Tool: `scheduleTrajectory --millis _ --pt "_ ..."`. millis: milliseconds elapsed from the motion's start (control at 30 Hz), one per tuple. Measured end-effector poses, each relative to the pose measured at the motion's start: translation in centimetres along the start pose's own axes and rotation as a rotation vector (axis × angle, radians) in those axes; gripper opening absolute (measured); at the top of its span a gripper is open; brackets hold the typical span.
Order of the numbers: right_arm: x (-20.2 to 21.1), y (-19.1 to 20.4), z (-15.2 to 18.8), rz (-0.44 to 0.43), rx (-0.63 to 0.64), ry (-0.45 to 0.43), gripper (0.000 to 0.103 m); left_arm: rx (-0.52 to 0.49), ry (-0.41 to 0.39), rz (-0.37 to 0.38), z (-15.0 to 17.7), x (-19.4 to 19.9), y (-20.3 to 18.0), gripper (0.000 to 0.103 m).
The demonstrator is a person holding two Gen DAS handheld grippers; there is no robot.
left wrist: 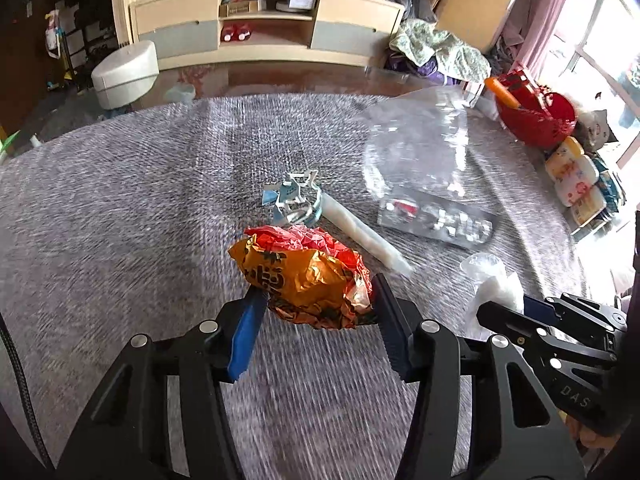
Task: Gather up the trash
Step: 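Grasp the orange snack wrapper with the left tool while the right tool holds the ball, then lower both tools into the bin and release the wrapper and ball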
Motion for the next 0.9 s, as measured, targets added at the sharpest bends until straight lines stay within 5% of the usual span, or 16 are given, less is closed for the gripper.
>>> scheduleTrajectory --millis 467,900 --pt "8.2 2.5 3.1 -0.003 0.033 -0.082 0.026 -0.011 -0.056 -0.003 5.7 10.7 -2.6 0.050" --pt "12.2 3.2 8.9 0.004 0.041 -0.077 0.026 -0.022 -0.050 0.009 12.8 15.8 -5.0 0.051"
Point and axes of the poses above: each gripper's, at about its wrist camera, not at the fingertips, and x roughly against the way its jaws point, y to its left, z to its underside, the point moved 3 cm from there along -x, roughly the way its jaws point, and after that the axes turned 9 degrees about -y, right-handed, at the moved point
